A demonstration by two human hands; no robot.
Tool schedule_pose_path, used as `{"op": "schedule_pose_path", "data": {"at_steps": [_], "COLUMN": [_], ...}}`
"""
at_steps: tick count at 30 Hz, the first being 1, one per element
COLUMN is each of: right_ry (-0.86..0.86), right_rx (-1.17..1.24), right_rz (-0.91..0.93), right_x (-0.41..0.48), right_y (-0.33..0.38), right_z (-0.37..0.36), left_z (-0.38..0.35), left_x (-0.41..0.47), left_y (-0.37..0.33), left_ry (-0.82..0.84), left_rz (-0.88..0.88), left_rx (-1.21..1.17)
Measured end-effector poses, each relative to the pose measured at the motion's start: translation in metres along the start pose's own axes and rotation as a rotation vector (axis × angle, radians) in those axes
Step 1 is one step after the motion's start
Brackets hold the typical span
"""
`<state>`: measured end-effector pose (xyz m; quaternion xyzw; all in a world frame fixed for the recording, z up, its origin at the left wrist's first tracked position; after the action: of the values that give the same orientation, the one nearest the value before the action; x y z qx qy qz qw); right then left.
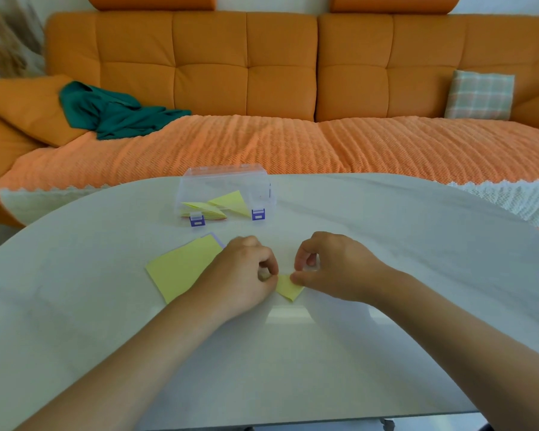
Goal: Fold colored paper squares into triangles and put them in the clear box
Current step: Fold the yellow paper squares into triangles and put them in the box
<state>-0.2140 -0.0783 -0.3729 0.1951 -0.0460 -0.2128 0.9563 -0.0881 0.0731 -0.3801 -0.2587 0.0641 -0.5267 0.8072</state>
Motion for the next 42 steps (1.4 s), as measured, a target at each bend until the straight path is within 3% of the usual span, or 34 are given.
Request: {"op": "schedule_pose_path", "data": {"at_steps": [8,13,20,30,42], "right_ry": [0.015,0.004,0.078,0.156,0.088], "right_rx": [0.115,0.155,0.256,0.222,0.271], "right_rz": [-0.045,-0.034,-0.082,-0.086,-0.216], "right_x": [0.003,0.0,0.0,0.006,0.013], "right_y": [0.003,0.003,-0.01,-0.012,-0.019], "right_z": [0.0,-0.002,0.006,0.011,0.014], "left_z": [-0.005,-0.004,-0.009,-0.012,-0.014], "left_x": [-0.006,-0.019,-0.03,-0.03,-0.029], "left_y": [-0.004,-0.009,-0.016,-0.016,-0.018], "left_ry": [0.1,0.043,0.076,0.084,0.087], "left_rz": [-0.275,-0.343,-0.323,-0.309,-0.283], "left_rx": [-0.015,0.061,0.159,0.186,0.2]}}
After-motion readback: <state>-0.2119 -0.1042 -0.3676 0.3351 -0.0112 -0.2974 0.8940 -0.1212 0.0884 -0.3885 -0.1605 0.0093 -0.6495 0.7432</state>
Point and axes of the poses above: each hand's wrist, its own x-axis towards the middle knuckle, its own z-axis out of the back of the hand, y = z × x, the point moved 1 cm from there along x, towards the middle knuckle
